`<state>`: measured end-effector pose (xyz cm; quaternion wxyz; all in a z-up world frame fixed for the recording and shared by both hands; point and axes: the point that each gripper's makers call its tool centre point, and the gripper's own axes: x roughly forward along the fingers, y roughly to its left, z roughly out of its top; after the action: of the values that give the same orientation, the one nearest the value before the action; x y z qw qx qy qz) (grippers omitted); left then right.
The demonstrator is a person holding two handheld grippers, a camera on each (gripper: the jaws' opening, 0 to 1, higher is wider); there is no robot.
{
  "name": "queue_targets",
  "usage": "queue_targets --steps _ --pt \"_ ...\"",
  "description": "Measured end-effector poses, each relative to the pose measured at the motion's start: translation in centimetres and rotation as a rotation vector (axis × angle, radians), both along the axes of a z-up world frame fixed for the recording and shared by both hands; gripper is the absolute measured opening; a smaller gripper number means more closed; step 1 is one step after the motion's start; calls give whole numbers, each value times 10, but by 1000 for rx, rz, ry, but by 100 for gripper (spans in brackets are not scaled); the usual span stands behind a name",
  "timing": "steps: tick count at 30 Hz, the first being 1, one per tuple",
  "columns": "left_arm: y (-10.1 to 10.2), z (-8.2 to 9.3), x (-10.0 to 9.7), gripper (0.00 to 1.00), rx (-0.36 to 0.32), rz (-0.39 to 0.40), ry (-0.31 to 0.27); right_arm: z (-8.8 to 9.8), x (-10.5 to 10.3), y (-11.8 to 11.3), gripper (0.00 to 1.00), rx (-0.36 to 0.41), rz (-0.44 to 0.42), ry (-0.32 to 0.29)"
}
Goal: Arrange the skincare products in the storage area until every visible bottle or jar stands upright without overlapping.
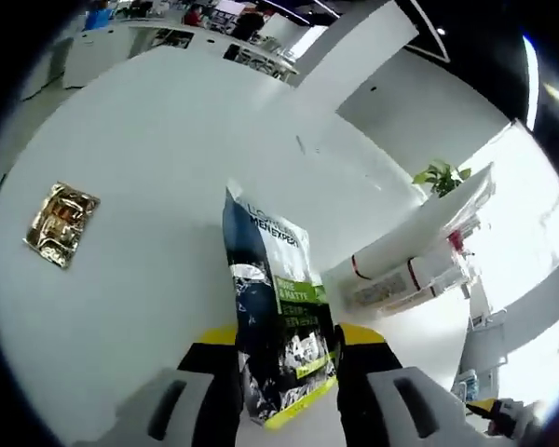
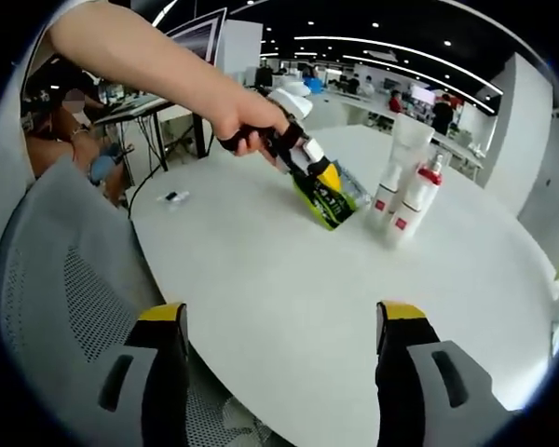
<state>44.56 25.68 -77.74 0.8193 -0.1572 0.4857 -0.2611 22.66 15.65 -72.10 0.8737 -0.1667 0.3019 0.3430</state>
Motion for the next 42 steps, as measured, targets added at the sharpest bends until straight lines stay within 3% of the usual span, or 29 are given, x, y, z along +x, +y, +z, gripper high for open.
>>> queue_targets --steps 4,6,9,13,20,24,26,29,31,33,35,42 --pt "1 -4 1 48 112 -108 -68 0 -1 0 78 -8 10 -5" --pt "3 -4 2 49 125 -108 -86 -1 -1 0 78 -13 13 -2" --pt "10 -6 5 50 110 -58 -63 -1 -1 1 78 -11 13 0" --pt "16 -6 6 50 118 -59 -80 -1 -1 0 77 -14 15 -1" --pt "5 -7 10 48 49 -58 -71 -4 -2 0 75 -23 16 16" --pt "8 -4 12 48 56 -62 -75 -5 -3 0 74 -35 26 15" --pt "9 6 14 48 -12 -13 -57 -3 -2 -1 74 -31 20 8" --pt "21 22 14 49 -38 19 -100 -3 -1 -2 74 -33 14 3" --pt "29 41 10 49 -109 67 -132 -3 -1 -2 75 -34 13 0" --pt "38 60 -3 50 -176 94 -156 -2 0 -2 75 -35 12 -4" --pt "51 73 -19 52 -169 96 -196 -1 0 -2 74 -35 13 -10" --pt "79 108 -80 69 -196 144 -248 -2 -4 3 74 -49 43 -7"
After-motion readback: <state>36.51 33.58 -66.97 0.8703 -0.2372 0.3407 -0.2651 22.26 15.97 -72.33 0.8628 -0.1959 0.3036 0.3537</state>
